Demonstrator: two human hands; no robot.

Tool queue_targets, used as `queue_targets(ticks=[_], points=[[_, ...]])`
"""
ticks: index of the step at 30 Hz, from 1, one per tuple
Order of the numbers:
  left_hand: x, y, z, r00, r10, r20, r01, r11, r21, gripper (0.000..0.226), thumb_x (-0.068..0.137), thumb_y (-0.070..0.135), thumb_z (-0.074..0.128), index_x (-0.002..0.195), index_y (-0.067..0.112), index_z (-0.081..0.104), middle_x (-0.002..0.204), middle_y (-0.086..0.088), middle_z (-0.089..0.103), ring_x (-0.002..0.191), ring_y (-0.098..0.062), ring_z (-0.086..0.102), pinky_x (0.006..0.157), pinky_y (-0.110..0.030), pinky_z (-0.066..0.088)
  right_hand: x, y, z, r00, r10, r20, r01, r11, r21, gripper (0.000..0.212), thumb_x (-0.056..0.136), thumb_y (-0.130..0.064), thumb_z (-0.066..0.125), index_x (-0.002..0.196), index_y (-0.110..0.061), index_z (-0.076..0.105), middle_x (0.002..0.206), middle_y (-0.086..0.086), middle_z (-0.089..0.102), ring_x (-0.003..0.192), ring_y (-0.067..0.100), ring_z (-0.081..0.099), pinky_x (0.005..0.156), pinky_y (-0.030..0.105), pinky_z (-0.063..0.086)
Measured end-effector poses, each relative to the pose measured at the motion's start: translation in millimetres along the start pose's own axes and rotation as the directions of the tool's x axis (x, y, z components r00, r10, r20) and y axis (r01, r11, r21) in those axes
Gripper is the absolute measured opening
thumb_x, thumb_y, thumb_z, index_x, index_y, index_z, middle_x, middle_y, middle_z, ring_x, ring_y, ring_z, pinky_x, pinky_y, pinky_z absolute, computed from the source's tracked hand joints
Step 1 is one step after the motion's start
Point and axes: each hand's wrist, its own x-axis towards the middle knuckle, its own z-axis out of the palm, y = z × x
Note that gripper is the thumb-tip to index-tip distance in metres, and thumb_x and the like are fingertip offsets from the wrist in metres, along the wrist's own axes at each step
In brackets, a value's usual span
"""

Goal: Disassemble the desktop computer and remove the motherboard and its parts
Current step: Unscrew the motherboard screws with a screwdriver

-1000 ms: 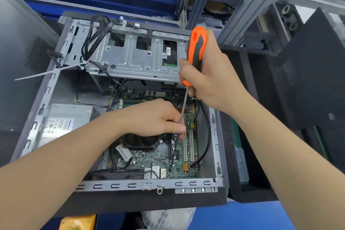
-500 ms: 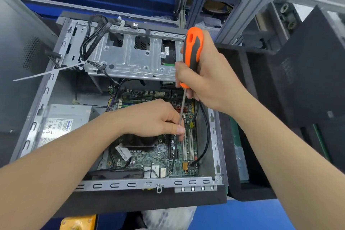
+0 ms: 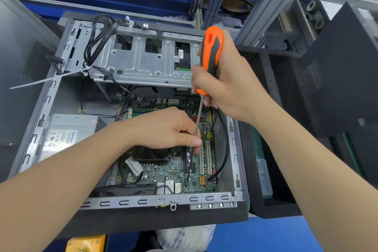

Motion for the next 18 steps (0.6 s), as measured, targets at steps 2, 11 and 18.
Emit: queue_targets(ticks=[2, 11, 18], points=[[0.0, -0.4, -0.2, 1.0, 0.004, -0.001, -0.004, 1.0, 0.004, 0.025, 0.099, 0.052, 0.055, 0.083, 0.048, 0.073, 0.073, -0.004, 0.067, 0.052, -0.013, 0.04, 0.053, -0.023, 0.033, 0.1, -0.8, -0.5, 1.0, -0.009, 0.004, 0.009, 1.0, -0.01, 0.03, 0.099, -0.024, 0.057, 0.112, -0.007, 0.036, 0.076, 0.021, 0.062, 0.05, 0.032, 0.058, 0.043, 0.028, 0.049], [0.3, -1.6, 0.3, 1.0, 0.011, 0.008, -0.01, 1.0, -0.011, 0.024, 0.097, 0.053, 0.055, 0.083, 0.047, 0.074, 0.073, -0.001, 0.069, 0.053, -0.012, 0.042, 0.054, -0.025, 0.035, -2.4, -4.1, -0.9, 0.999, -0.027, 0.036, 0.028, 0.999, -0.028, 0.03, 0.101, -0.022, 0.057, 0.112, -0.005, 0.035, 0.077, 0.026, 0.061, 0.047, 0.03, 0.057, 0.043, 0.033, 0.047], [-5.1, 1.5, -2.7, 0.992, 0.102, 0.075, -0.089, 0.983, -0.162, 0.026, 0.101, 0.028, 0.067, 0.083, 0.043, 0.078, 0.052, -0.001, 0.051, 0.062, -0.017, 0.066, 0.059, -0.028, 0.042, -4.8, -13.3, -23.2, 0.919, -0.09, 0.384, -0.009, 0.969, 0.248, 0.034, 0.098, -0.01, 0.065, 0.118, -0.01, 0.038, 0.089, 0.021, 0.067, 0.058, 0.039, 0.059, 0.049, 0.043, 0.053]])
